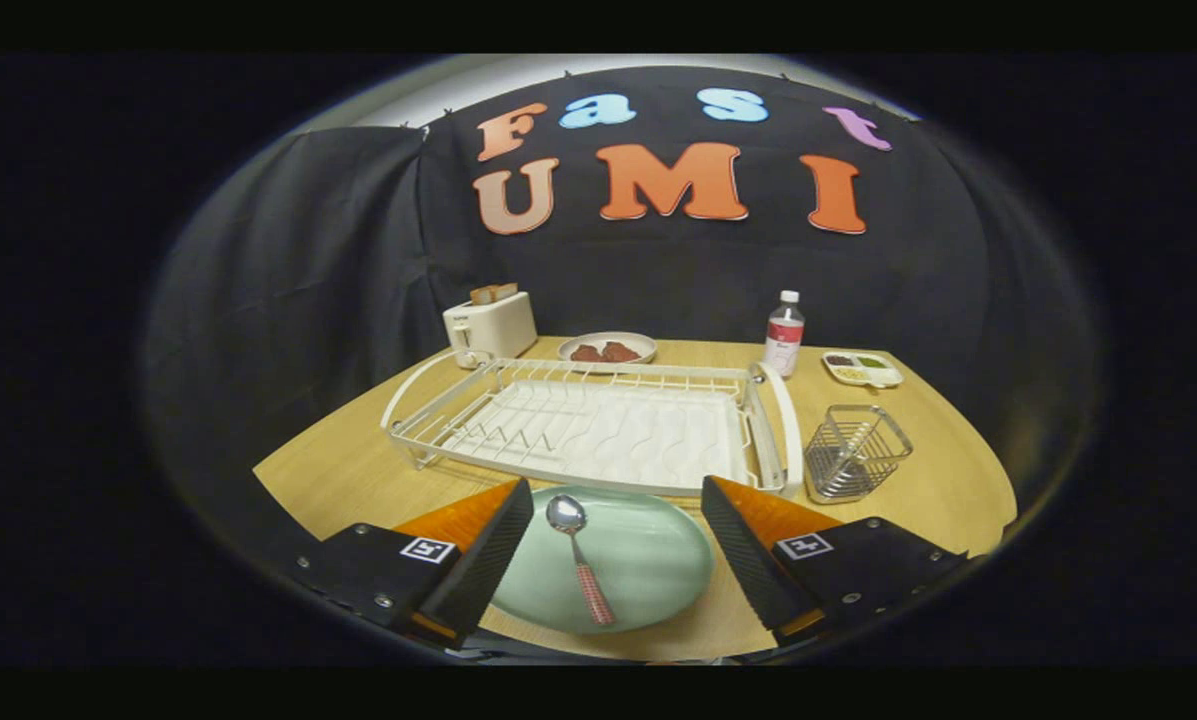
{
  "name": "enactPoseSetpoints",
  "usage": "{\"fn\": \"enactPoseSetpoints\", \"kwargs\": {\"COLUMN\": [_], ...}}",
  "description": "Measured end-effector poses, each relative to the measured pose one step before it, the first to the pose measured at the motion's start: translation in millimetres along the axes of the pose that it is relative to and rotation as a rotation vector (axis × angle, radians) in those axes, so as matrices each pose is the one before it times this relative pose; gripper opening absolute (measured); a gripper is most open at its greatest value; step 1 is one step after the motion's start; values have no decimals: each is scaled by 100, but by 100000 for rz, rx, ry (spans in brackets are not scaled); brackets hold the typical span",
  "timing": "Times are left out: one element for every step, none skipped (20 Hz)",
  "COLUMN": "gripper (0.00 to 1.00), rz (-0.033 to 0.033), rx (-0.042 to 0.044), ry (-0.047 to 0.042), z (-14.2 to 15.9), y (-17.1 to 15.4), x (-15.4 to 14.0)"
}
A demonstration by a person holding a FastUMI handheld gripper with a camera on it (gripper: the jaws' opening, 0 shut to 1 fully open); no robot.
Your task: Take the plate from the dish rack, then take the spoon from the basket and place it into the plate.
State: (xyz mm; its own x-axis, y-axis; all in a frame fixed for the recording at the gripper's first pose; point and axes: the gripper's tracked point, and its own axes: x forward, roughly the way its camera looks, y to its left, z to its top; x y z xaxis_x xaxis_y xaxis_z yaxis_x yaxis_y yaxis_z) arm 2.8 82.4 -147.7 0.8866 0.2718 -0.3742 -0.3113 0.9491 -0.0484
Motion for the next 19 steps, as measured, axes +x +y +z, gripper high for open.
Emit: {"fn": "enactPoseSetpoints", "kwargs": {"gripper": [100, 100, 100, 100, 100, 100, 100, 100, 100, 100, 100, 100, 100, 100, 100, 100, 100, 100, 100], "rz": [-1645, -1748, -1484, -1473, -2166, -2362, -2431, -2339, -1321, -854, -1084, -974, -1239, -1217, -1596, -1080, -615, -392, -286], "rx": [758, 830, 568, 422, 271, -295, -605, -128, 815, 1585, 1971, 1965, 1665, 961, 421, 142, 199, 123, -138], "ry": [-1684, -1721, -1569, -1165, -1008, -1248, -1496, -1230, -448, -477, -887, -1447, -1086, -692, -692, -841, -616, -486, -494], "z": [863, 1022, 1058, 876, 732, 881, 823, 871, 619, 677, 807, 817, 634, 449, 220, 258, 235, 106, 59], "y": [-814, -941, -907, -1001, -1053, -1173, -1077, -1128, -752, -665, -662, -578, -557, -482, -476, -364, -95, -55, -34], "x": [-420, -461, -510, -424, -363, -426, -463, -345, -267, -262, -229, -226, -107, -6, -47, -58, -54, -112, -26]}}
